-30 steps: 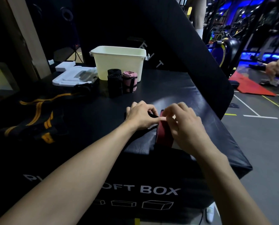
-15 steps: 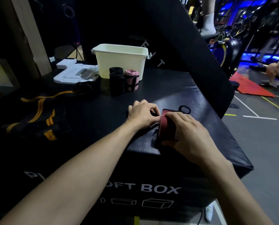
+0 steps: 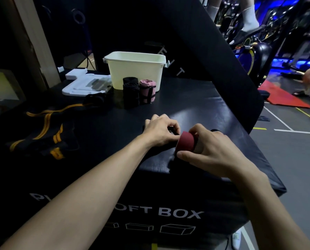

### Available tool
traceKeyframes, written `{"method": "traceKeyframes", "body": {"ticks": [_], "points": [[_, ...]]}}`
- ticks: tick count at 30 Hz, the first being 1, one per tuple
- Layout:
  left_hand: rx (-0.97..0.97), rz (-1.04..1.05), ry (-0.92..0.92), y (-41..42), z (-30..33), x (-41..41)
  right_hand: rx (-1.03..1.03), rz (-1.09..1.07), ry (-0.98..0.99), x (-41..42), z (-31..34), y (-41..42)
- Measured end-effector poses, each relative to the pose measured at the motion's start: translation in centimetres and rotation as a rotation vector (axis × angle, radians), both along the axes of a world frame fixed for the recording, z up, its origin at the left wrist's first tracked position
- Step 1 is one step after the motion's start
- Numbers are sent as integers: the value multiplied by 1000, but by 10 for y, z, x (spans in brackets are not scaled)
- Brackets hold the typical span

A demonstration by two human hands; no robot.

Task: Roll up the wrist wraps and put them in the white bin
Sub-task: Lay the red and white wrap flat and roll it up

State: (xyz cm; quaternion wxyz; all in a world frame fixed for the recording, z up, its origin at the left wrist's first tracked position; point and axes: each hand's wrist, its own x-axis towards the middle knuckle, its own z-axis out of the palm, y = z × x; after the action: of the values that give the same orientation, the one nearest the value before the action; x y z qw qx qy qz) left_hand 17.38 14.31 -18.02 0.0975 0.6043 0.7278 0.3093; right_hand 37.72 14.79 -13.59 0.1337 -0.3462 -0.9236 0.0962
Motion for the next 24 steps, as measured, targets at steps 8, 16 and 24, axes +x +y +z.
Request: {"method": "traceKeyframes", "body": {"ticks": [8, 16, 24], "points": [[-32, 8, -8, -1, 1, 2, -17, -25, 64, -5, -7, 3], [-3, 41, 19, 2, -2, 2, 83, -89, 24, -5, -6, -8], [-11, 45, 26, 3, -3, 0, 258, -128, -84, -5, -15, -2]]}}
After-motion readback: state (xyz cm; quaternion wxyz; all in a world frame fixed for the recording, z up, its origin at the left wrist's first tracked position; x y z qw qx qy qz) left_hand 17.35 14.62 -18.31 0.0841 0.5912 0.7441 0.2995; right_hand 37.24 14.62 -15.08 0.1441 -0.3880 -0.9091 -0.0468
